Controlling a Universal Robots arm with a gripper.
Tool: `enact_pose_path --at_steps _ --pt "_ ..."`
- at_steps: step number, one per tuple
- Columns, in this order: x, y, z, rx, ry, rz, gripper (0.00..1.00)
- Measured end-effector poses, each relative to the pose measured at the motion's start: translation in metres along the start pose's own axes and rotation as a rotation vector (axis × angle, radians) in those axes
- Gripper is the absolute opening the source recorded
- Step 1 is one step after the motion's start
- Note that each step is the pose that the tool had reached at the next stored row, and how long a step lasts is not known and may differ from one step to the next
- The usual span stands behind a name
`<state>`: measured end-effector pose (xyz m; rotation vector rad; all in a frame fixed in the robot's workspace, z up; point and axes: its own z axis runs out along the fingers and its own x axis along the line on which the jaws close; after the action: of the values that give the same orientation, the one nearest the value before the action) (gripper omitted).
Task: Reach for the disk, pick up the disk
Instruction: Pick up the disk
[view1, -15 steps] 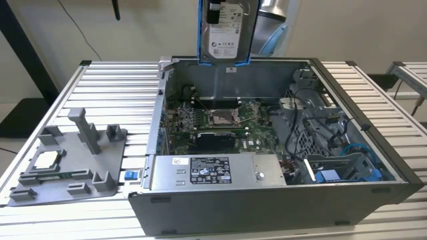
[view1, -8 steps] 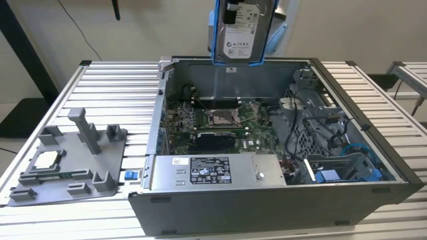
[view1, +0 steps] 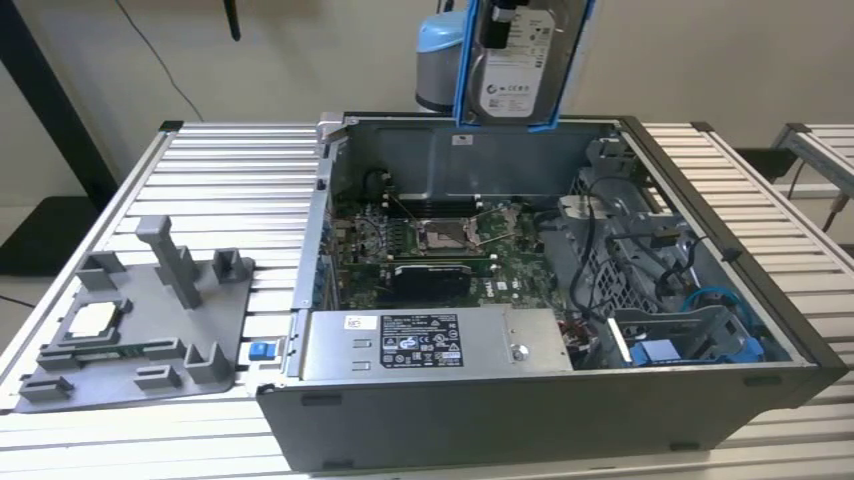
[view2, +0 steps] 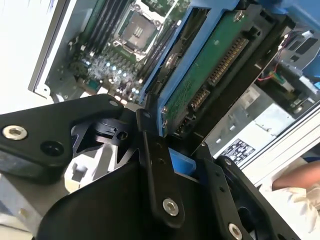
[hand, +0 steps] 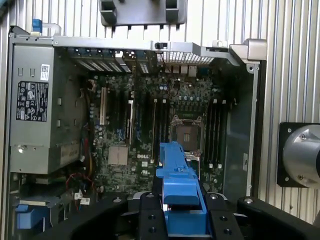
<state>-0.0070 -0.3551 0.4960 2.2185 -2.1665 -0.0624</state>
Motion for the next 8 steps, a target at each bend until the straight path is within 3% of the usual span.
enact_pose_path --at_steps 8 --pt "0.0008 -0.034 -0.002 -0.0029 0.0 0.0 0.0"
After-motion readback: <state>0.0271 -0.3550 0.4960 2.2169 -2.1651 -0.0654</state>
